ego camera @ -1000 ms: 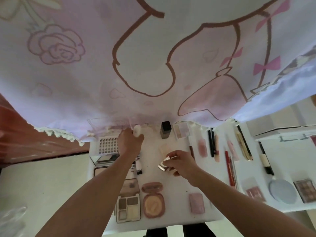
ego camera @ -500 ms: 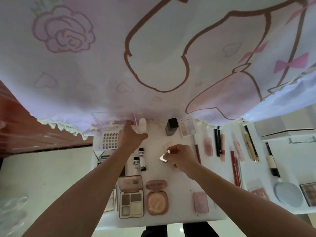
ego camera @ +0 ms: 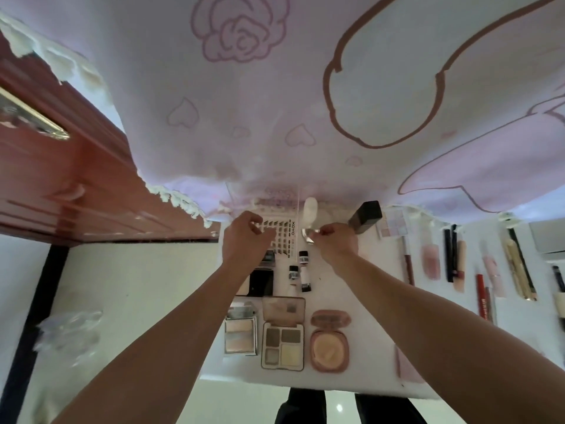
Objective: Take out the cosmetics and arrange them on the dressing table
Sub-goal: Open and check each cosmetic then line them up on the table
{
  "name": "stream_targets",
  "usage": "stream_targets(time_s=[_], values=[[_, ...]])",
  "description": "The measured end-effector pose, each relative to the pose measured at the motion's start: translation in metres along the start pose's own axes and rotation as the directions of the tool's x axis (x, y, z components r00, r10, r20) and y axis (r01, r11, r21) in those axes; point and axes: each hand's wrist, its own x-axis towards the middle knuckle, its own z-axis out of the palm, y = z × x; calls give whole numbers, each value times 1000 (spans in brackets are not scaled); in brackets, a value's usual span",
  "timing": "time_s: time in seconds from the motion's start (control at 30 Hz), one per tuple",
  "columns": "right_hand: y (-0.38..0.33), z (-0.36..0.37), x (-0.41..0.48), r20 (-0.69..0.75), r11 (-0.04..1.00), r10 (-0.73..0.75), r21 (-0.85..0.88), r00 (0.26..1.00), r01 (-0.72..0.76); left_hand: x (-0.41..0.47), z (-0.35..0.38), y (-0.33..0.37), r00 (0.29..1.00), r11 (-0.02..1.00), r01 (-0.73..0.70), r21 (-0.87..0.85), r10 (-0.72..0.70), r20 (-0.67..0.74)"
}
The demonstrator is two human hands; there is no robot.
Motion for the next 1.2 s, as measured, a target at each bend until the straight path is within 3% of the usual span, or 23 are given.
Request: stream_targets(time_s=[0.27,0.4,0.57,0.67,0.73,0.83,1.0,1.1,1.2], values=[[-1,11,1,-5,999,14,-49,1000,-14,-3,-4,-5,1000,999,-19,-38,19,10],[8,-11,-17,21,988,-90,-125,996,92,-7,-5,3,998,998,-50,-31,51,29],[31,-65,-37,-85,975,-126,-195,988,108,-15,3,22,993,994,-104,-32,106,51],[31,-88,-33,-202,990,-89,-127,975,64,-21,12,30,989,992,-125,-14,125,76],[24,-94,-28,-224,988,-133,-113,965,110,-24,17,32,986,990,-141,-3,141,86],[8,-94,-18,-200,966,-219,-180,955,184,-29,20,31,984,989,-149,-1,148,99],[-3,-89,-9,-152,909,-245,-378,957,173,-37,22,24,982,988,-152,33,148,115],[-1,-97,-8,-141,933,-212,-324,967,157,-42,21,24,975,975,-199,96,187,119],[-1,-114,-16,-104,987,-139,-94,985,130,-49,18,32,954,942,-282,183,256,154]])
